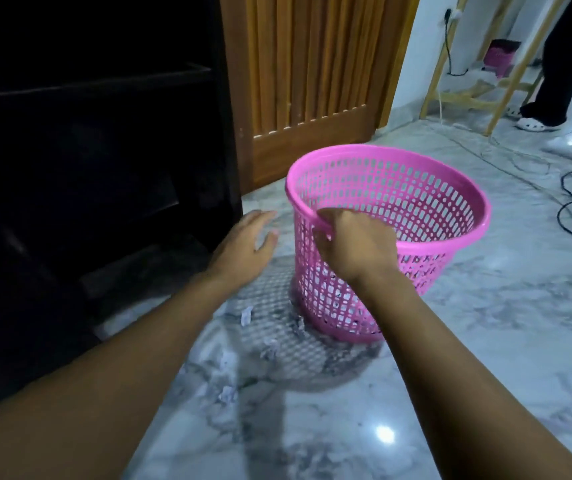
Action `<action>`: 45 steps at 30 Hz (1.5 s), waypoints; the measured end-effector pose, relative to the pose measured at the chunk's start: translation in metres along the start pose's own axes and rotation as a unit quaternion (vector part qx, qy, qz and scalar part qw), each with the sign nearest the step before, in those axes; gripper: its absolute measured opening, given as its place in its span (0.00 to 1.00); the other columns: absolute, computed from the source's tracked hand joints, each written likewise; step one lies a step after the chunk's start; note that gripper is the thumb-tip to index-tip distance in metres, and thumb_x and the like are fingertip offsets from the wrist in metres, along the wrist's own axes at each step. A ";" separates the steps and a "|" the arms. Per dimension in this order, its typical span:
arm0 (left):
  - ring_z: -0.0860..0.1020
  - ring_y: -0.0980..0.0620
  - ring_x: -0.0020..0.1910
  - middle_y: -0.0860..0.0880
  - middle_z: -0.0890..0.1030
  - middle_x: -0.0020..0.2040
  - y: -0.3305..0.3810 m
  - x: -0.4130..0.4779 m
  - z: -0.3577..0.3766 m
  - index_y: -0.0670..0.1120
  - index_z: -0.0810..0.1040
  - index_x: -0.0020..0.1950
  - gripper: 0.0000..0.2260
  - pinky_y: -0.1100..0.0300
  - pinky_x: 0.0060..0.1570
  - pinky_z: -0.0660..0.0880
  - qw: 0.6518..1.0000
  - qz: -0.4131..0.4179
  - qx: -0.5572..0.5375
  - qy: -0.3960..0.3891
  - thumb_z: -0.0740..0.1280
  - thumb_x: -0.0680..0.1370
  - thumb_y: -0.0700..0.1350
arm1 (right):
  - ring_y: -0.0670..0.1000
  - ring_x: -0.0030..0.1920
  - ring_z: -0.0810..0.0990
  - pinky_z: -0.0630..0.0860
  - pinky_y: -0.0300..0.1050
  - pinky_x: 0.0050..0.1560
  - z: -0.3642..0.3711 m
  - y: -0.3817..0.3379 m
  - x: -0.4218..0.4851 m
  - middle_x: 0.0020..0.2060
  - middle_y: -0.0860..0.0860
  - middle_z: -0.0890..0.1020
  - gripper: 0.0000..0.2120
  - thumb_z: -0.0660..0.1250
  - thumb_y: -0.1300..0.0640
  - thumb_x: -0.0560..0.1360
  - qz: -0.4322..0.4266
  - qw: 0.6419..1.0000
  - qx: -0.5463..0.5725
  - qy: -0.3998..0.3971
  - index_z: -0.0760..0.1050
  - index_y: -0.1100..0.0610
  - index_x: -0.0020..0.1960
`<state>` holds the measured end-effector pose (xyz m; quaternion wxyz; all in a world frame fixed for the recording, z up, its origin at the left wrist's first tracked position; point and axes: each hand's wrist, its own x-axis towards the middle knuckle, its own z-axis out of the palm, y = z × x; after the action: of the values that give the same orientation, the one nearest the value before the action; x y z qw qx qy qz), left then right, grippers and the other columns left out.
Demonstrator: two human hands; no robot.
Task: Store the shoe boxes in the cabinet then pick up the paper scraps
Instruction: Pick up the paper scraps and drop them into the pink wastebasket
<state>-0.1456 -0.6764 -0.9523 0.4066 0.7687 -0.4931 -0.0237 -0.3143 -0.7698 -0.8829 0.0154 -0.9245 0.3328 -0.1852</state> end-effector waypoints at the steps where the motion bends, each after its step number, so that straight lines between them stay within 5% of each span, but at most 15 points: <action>1: 0.67 0.49 0.71 0.47 0.69 0.72 -0.014 -0.014 0.006 0.45 0.70 0.73 0.20 0.67 0.66 0.60 0.999 -0.042 -0.004 0.000 0.63 0.82 0.47 | 0.59 0.51 0.83 0.73 0.50 0.53 0.004 -0.006 0.001 0.50 0.54 0.84 0.12 0.60 0.49 0.79 0.009 1.000 -0.011 0.021 0.77 0.50 0.59; 4: 0.64 0.45 0.73 0.45 0.63 0.76 -0.065 -0.064 0.023 0.48 0.63 0.76 0.25 0.52 0.69 0.65 0.977 -0.206 0.038 -0.041 0.62 0.81 0.53 | 0.59 0.51 0.82 0.70 0.51 0.57 0.019 -0.021 0.000 0.51 0.55 0.83 0.13 0.61 0.52 0.78 0.029 0.997 -0.027 0.065 0.76 0.52 0.61; 7: 0.52 0.42 0.77 0.42 0.54 0.79 -0.106 -0.114 0.032 0.51 0.55 0.79 0.30 0.45 0.72 0.61 0.917 -0.368 0.115 -0.099 0.60 0.80 0.58 | 0.59 0.52 0.82 0.70 0.51 0.57 0.025 -0.024 0.000 0.52 0.56 0.83 0.14 0.62 0.51 0.78 0.034 0.995 -0.030 0.088 0.76 0.53 0.62; 12: 0.56 0.37 0.74 0.39 0.55 0.77 -0.135 -0.160 0.035 0.49 0.52 0.80 0.32 0.43 0.69 0.62 0.862 -0.465 0.169 -0.112 0.59 0.80 0.59 | 0.60 0.52 0.81 0.71 0.51 0.53 0.024 -0.021 0.000 0.52 0.58 0.83 0.15 0.61 0.49 0.79 0.017 0.995 -0.046 0.092 0.75 0.53 0.62; 17: 0.63 0.39 0.70 0.39 0.60 0.73 -0.142 -0.176 0.046 0.46 0.64 0.75 0.23 0.48 0.64 0.68 0.880 -0.399 0.225 -0.125 0.61 0.81 0.50 | 0.60 0.52 0.82 0.70 0.51 0.55 0.026 -0.021 -0.001 0.51 0.57 0.83 0.16 0.61 0.48 0.79 0.019 0.994 -0.045 0.094 0.75 0.52 0.63; 23: 0.75 0.38 0.56 0.38 0.70 0.61 -0.152 -0.186 0.051 0.41 0.77 0.61 0.17 0.52 0.55 0.73 0.916 -0.352 0.165 -0.103 0.62 0.73 0.32 | 0.59 0.53 0.81 0.69 0.52 0.57 0.026 -0.020 -0.004 0.52 0.57 0.83 0.18 0.62 0.48 0.78 0.019 0.995 -0.040 0.091 0.74 0.52 0.66; 30: 0.79 0.40 0.42 0.40 0.78 0.45 -0.142 -0.167 0.057 0.39 0.81 0.50 0.16 0.62 0.37 0.71 0.916 -0.399 0.006 0.025 0.58 0.72 0.26 | 0.58 0.52 0.81 0.69 0.52 0.57 0.027 -0.021 -0.003 0.51 0.55 0.83 0.19 0.61 0.47 0.78 0.021 0.994 -0.044 0.100 0.74 0.53 0.66; 34: 0.70 0.48 0.28 0.45 0.74 0.31 -0.127 -0.146 0.056 0.44 0.77 0.44 0.13 0.63 0.25 0.66 0.887 -0.453 -0.083 0.022 0.58 0.74 0.29 | 0.58 0.52 0.81 0.69 0.52 0.58 0.027 -0.020 -0.004 0.51 0.55 0.83 0.19 0.61 0.47 0.78 0.023 0.994 -0.043 0.101 0.73 0.52 0.67; 38: 0.69 0.44 0.31 0.39 0.75 0.37 -0.129 -0.135 0.060 0.42 0.74 0.48 0.08 0.59 0.33 0.67 0.851 -0.502 -0.153 0.019 0.55 0.78 0.37 | 0.58 0.52 0.81 0.69 0.52 0.58 0.028 -0.020 -0.005 0.50 0.55 0.83 0.19 0.61 0.47 0.78 0.018 0.994 -0.042 0.100 0.73 0.52 0.67; 42: 0.75 0.48 0.46 0.48 0.76 0.49 -0.129 -0.148 0.065 0.44 0.73 0.57 0.12 0.60 0.43 0.70 0.907 -0.409 -0.026 -0.096 0.65 0.79 0.50 | 0.58 0.52 0.81 0.69 0.53 0.58 0.027 -0.019 -0.005 0.51 0.55 0.83 0.20 0.62 0.47 0.78 0.016 0.994 -0.044 0.103 0.73 0.53 0.67; 45: 0.78 0.47 0.49 0.48 0.79 0.51 -0.142 -0.161 0.075 0.43 0.74 0.60 0.14 0.60 0.47 0.74 0.929 -0.348 0.037 -0.121 0.68 0.77 0.48 | 0.58 0.51 0.81 0.70 0.53 0.59 0.029 -0.019 -0.005 0.50 0.55 0.83 0.19 0.62 0.47 0.78 0.014 0.993 -0.049 0.106 0.73 0.53 0.67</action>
<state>-0.1554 -0.5706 -1.1532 0.2817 0.8977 -0.2407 -0.2384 -0.2962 -0.7548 -0.9085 -0.0623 -0.8947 0.3536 -0.2655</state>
